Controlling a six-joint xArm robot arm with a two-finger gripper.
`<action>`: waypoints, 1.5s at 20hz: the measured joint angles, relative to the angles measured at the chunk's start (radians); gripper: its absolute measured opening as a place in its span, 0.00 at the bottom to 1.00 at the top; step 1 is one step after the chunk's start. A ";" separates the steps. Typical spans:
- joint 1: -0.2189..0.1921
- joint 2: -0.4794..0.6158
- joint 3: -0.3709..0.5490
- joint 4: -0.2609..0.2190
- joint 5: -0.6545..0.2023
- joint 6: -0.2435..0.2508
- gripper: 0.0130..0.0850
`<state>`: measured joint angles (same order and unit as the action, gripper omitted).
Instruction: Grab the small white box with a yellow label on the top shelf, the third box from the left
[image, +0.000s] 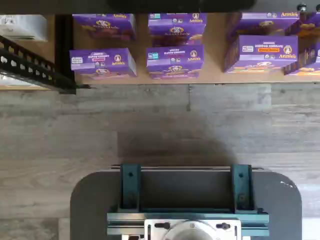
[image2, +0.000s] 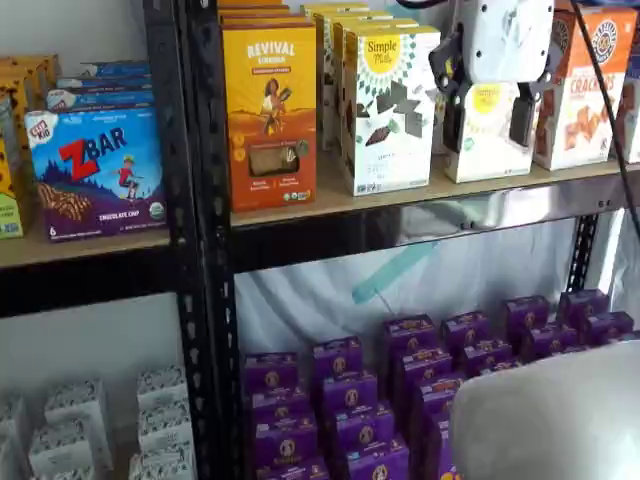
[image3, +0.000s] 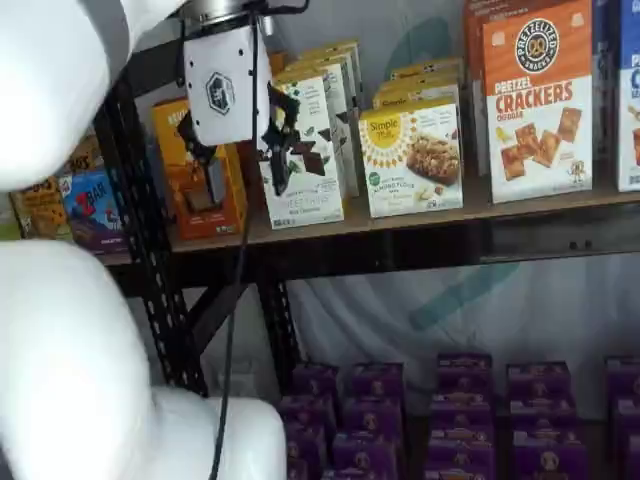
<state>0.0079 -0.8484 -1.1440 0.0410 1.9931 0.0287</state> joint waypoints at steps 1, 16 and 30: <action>-0.016 -0.011 0.010 0.017 -0.017 -0.010 1.00; -0.098 0.001 0.007 0.003 -0.117 -0.098 1.00; -0.210 0.110 0.048 -0.022 -0.346 -0.215 1.00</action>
<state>-0.2023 -0.7380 -1.0961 0.0187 1.6469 -0.1866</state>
